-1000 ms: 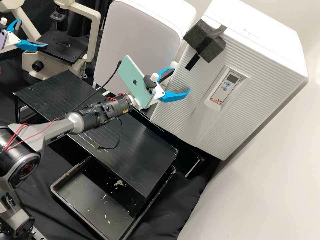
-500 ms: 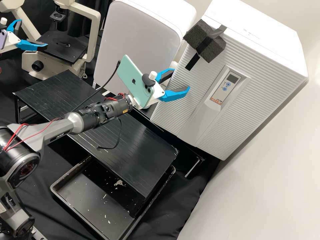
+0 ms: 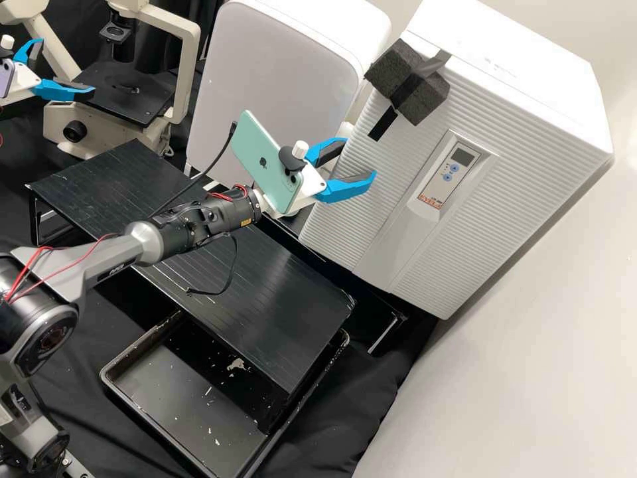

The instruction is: Open the incubator door

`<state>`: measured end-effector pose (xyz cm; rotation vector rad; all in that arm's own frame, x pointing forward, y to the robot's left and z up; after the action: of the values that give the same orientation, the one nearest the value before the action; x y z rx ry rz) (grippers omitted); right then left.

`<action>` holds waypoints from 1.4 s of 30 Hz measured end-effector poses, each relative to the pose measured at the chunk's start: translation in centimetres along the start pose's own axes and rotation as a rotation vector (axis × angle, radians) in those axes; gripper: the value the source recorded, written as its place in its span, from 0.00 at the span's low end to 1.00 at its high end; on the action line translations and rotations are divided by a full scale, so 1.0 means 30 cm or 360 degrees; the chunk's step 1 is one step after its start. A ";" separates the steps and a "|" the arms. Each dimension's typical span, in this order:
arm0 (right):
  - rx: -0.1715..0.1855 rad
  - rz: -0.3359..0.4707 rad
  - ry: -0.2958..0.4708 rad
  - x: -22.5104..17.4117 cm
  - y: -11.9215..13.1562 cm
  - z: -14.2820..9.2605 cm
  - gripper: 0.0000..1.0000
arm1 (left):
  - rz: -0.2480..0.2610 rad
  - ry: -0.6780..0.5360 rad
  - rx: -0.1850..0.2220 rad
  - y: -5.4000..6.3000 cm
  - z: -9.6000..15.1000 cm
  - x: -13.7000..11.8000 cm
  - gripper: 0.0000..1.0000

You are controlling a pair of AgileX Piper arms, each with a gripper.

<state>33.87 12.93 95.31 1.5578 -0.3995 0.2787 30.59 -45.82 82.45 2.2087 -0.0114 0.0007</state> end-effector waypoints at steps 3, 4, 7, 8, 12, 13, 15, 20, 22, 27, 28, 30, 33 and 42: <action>0.0003 0.0007 -0.0014 -0.005 0.005 -0.003 0.00 | 0.0000 0.0000 0.0000 0.000 0.000 0.000 1.00; 0.0011 0.0008 -0.0017 -0.006 0.005 -0.005 0.00 | 0.0000 0.0000 0.0000 0.000 0.000 0.000 1.00; 0.0001 0.0017 -0.0017 -0.015 0.015 -0.012 0.00 | 0.0000 0.0000 0.0000 0.000 0.000 0.000 1.00; 0.0003 0.0017 -0.0022 -0.019 0.017 -0.009 0.00 | 0.0000 0.0000 0.0000 0.000 0.000 0.000 1.00; 0.0006 0.0007 -0.0040 -0.044 0.021 0.003 0.00 | 0.0000 0.0000 0.0000 0.000 0.000 0.000 1.00; 0.0008 0.0007 -0.0042 -0.052 0.024 0.005 0.00 | 0.0000 0.0000 0.0000 0.000 0.000 0.000 1.00; 0.0011 0.0024 -0.0039 -0.073 0.039 0.005 0.00 | 0.0000 0.0000 0.0000 0.000 0.000 0.000 1.00; -0.0019 0.0045 -0.0049 -0.111 0.058 0.015 0.00 | 0.0000 0.0000 0.0000 0.000 0.000 0.000 1.00; -0.0041 0.0055 -0.0054 -0.123 0.059 0.017 0.00 | 0.0000 0.0000 0.0000 0.000 0.000 0.000 1.00; -0.0103 0.0135 -0.0070 -0.175 0.064 0.021 0.00 | 0.0000 0.0000 0.0000 0.000 0.000 0.000 1.00; -0.0121 0.0158 -0.0072 -0.187 0.067 0.024 0.00 | 0.0000 0.0000 0.0000 0.000 0.000 0.000 1.00; -0.0142 0.0199 -0.0081 -0.208 0.072 0.030 0.00 | 0.0000 0.0000 0.0000 0.000 0.000 0.000 1.00; -0.0131 0.0259 -0.0102 -0.244 0.090 0.042 0.00 | 0.0000 0.0000 0.0000 0.000 0.000 0.000 1.00; -0.0136 0.0466 -0.0215 -0.345 0.143 0.089 0.00 | 0.0000 0.0000 0.0000 0.000 0.000 0.000 1.00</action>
<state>22.50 11.07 94.81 1.4374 -0.7387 0.3784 30.59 -45.82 82.45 2.2087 -0.0114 0.0007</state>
